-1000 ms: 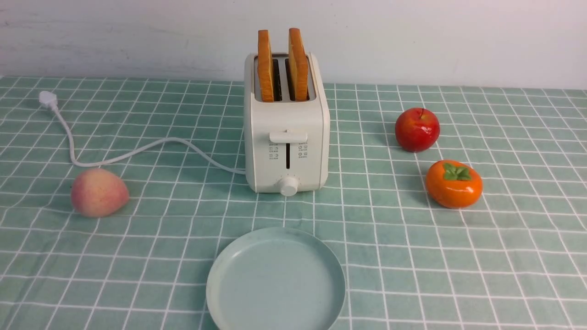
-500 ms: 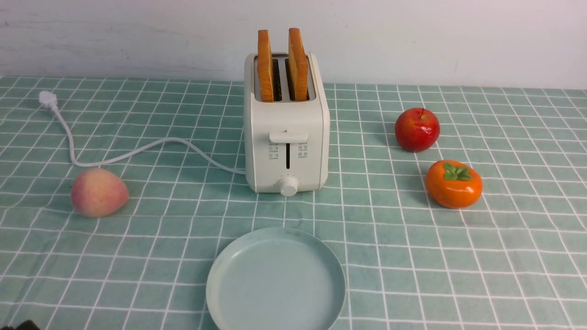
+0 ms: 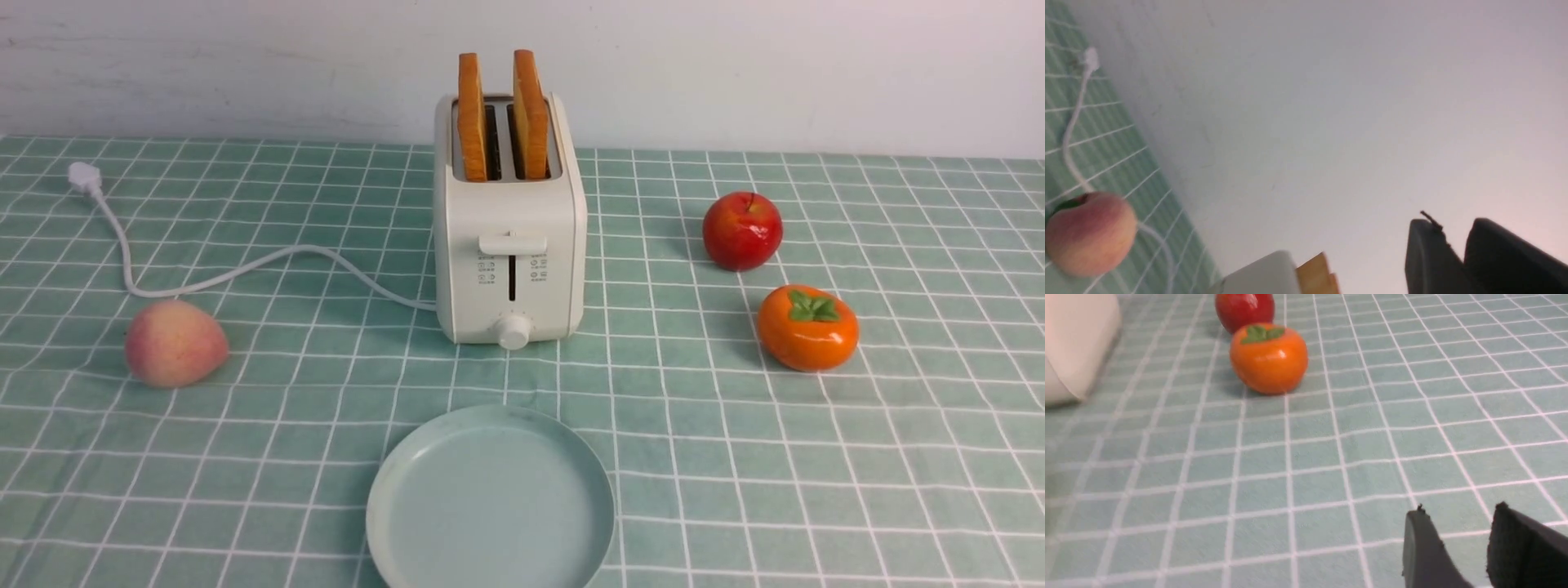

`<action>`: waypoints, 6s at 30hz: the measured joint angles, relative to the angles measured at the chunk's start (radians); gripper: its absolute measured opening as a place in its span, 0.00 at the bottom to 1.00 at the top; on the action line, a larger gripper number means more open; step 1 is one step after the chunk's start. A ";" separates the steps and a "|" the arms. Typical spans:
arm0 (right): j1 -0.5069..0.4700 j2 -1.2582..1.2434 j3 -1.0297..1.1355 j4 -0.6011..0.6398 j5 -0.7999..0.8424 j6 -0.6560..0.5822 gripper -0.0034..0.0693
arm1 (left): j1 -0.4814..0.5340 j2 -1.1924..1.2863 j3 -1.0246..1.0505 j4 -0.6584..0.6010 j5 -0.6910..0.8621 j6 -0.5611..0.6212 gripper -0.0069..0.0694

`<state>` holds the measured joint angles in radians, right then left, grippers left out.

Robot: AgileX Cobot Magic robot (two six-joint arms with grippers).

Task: Take toasted bread from bread machine on blue coffee table place on plate.
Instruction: 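Reach for a toast slice standing in the toaster with the left gripper, then place the slice of bread on the plate with the left gripper, then grasp the toast slice in the toaster and pull it up out of the slot with the right gripper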

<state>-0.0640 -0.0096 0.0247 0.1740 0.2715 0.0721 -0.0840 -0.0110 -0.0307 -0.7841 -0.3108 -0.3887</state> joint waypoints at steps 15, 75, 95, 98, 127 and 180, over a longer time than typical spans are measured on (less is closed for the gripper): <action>0.000 0.000 -0.003 0.555 -0.359 0.131 0.38 | 0.000 0.554 -0.696 0.336 0.859 0.175 0.07; 0.009 0.578 -0.653 0.331 0.800 -0.157 0.04 | -0.221 1.708 -1.725 0.438 0.781 0.406 0.16; 0.009 0.578 -0.653 0.331 0.783 -0.158 0.06 | -0.221 1.507 -1.124 0.055 1.191 0.504 0.16; 0.009 0.578 -0.653 0.331 0.783 -0.158 0.07 | -0.221 1.530 -1.025 -0.093 1.124 0.593 0.16; 0.009 0.762 -1.057 0.324 0.857 -0.159 0.11 | -0.220 1.448 -0.955 0.288 0.939 0.532 0.34; 0.509 2.090 -2.197 -0.008 0.336 -0.235 0.17 | -0.220 0.602 -0.734 0.444 1.147 0.300 0.07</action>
<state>0.4446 2.0803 -2.1719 0.1664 0.6072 -0.1624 -0.3040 0.5915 -0.7649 -0.3397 0.8363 -0.0883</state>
